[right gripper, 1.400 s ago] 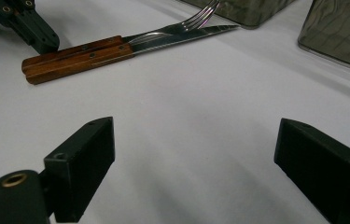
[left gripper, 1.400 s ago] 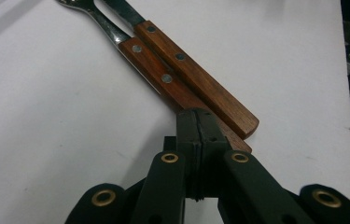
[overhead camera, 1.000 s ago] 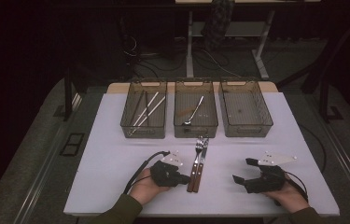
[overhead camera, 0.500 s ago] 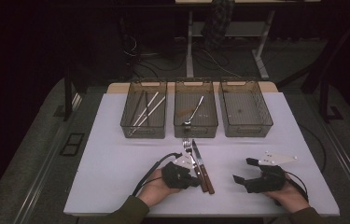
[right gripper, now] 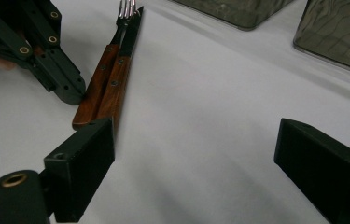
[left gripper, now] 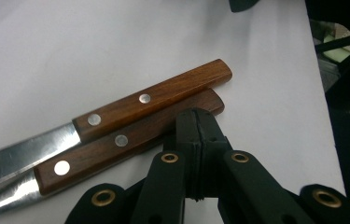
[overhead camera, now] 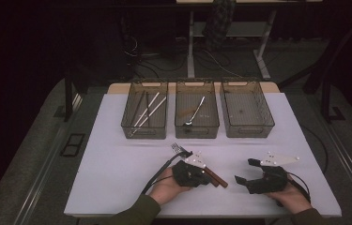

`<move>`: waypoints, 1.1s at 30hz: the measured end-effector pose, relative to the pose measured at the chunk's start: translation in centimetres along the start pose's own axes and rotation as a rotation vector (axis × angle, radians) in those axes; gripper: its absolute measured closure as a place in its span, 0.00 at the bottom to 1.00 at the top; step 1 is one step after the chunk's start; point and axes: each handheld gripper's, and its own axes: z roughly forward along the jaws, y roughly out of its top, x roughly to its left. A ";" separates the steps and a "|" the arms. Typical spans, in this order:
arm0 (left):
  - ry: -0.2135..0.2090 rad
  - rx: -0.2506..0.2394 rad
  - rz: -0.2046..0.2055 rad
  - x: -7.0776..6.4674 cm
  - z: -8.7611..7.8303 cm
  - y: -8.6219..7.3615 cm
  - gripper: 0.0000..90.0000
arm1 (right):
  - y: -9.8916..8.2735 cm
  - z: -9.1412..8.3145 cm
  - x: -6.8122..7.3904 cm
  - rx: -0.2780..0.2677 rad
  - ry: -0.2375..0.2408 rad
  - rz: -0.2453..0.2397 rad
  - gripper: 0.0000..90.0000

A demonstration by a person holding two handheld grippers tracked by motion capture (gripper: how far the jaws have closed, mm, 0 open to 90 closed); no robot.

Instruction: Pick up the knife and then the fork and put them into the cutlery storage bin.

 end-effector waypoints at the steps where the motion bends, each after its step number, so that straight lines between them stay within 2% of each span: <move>1: 0.003 -0.007 -0.005 0.0 0.1 0.0 0.99 | 0.0 0.0 0.0 0.000 0.000 0.000 0.13; 9: 0.004 -0.021 -0.007 0.1 -0.4 0.1 0.98 | 0.0 0.0 0.0 0.001 -0.001 -0.002 0.13; 12: 0.016 -0.047 -0.014 0.1 -1.3 0.0 0.96 | 0.0 0.0 0.1 0.004 0.003 0.000 0.13; 16: 0.058 -0.079 -0.018 0.2 -3.1 -0.7 0.90 | 0.1 0.1 0.2 0.017 0.021 0.001 0.13; 19: 0.101 -0.110 -0.030 0.4 -4.9 -1.7 0.80 | 0.3 0.1 0.3 0.033 0.025 -0.003 0.13; 21: 0.126 -0.128 -0.042 0.6 -6.2 -2.5 0.76 | 0.6 0.1 0.3 0.053 0.018 -0.023 0.15; 25: 0.183 -0.152 -0.079 1.0 -8.3 -4.5 0.64 | 1.2 0.2 0.4 0.069 0.009 -0.020 0.15; 28: 0.220 -0.160 -0.115 1.1 -9.4 -6.0 0.52 | 1.8 0.3 0.4 0.108 -0.020 -0.027 0.15; 33: 0.274 -0.178 -0.137 1.1 -11.1 -7.8 0.36 | 2.8 0.7 0.5 0.146 0.010 -0.024 0.16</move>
